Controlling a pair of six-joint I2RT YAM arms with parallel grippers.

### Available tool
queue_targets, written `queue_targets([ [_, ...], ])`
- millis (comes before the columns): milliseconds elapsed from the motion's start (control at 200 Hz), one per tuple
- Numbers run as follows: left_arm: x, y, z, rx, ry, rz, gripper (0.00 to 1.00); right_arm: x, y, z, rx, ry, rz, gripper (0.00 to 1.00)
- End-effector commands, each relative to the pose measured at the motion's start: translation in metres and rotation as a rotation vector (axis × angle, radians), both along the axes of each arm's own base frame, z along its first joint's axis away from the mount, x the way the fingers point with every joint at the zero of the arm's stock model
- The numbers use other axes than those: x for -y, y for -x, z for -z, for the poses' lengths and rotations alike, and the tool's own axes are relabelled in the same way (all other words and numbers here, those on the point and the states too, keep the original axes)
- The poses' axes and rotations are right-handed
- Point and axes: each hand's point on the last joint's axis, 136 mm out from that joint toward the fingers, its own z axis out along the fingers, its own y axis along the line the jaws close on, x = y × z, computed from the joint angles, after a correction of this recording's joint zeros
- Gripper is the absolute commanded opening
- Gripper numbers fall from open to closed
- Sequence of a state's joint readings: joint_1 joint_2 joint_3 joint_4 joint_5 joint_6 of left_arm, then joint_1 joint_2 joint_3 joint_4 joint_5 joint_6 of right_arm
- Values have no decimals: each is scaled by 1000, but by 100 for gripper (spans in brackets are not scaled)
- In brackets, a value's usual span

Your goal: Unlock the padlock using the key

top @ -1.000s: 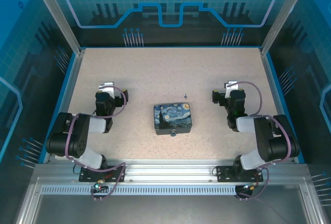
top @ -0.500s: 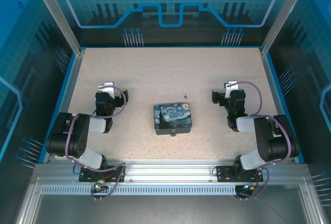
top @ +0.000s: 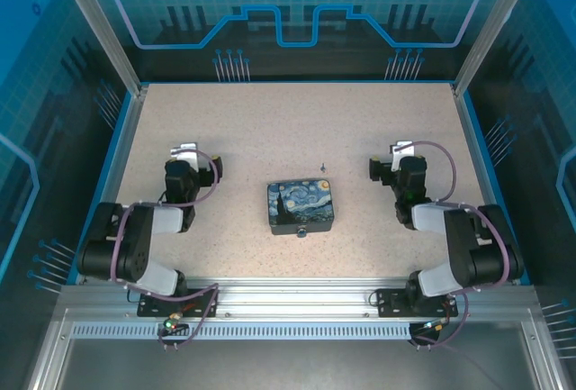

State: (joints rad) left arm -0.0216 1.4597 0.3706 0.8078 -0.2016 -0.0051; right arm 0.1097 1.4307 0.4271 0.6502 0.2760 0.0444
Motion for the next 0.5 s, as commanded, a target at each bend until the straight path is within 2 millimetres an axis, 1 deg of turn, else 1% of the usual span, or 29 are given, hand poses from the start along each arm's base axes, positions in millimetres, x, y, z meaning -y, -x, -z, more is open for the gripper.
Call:
queue_targets([
  [0,-6,1,-43,50,23,-44,99,-1,-1,-42,-18,-20,24,100],
  [60,-3,1,-58,46,63,-43,99,0,-3,-63,2,-127,61,100],
  [80,-1,1,-63,37,84,-39,99,3,0,-62,-25,-175,80,100],
  [105,1,2,-68,23,112,-43,99,7,1,-67,-38,-240,116,100],
  [140,2,4,-71,-10,157,-61,99,14,3,-70,-70,-325,180,100],
  [170,2,6,-74,-47,198,-85,99,22,6,-69,-114,-376,241,100],
  [205,3,9,-75,-96,251,-112,99,24,9,-69,-166,-415,268,100],
  [240,7,14,-74,-141,295,-134,99,21,10,-67,-214,-447,251,100],
  [315,19,25,-70,-241,374,-159,99,-1,16,-63,-293,-509,145,99],
  [360,35,33,-66,-296,414,-137,99,-15,25,-60,-332,-558,91,97],
  [415,53,44,-60,-350,464,-115,99,-34,39,-54,-394,-619,30,94],
  [495,86,61,-50,-402,516,-53,99,-63,64,-44,-493,-673,-49,89],
])
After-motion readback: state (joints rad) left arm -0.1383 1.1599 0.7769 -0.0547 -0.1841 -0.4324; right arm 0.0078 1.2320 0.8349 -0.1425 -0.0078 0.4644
